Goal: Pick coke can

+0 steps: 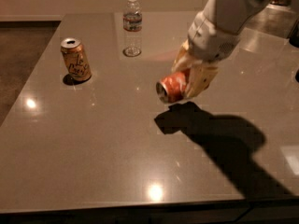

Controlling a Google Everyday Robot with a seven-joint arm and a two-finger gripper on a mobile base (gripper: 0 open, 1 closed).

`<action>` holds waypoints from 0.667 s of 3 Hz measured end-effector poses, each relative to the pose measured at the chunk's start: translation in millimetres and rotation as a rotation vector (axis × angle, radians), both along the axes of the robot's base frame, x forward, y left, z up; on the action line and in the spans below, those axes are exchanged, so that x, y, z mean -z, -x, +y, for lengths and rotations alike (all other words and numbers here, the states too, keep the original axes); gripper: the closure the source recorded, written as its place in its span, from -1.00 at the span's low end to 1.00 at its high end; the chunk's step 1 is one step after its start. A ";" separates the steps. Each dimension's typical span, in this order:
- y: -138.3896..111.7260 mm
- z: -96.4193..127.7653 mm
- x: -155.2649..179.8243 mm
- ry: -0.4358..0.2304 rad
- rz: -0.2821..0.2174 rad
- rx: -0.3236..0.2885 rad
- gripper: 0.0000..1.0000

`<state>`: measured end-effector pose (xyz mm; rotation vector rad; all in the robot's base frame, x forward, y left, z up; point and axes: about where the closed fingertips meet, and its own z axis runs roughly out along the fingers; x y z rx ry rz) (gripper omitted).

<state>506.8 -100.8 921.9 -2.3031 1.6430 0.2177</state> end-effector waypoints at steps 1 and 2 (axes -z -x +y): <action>1.1 -12.9 -36.1 -0.079 -0.030 0.055 1.00; -2.8 -9.5 -39.9 -0.090 -0.050 0.057 1.00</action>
Offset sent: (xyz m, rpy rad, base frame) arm -0.0011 -0.0116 0.0323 0.0707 -0.0264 -0.0490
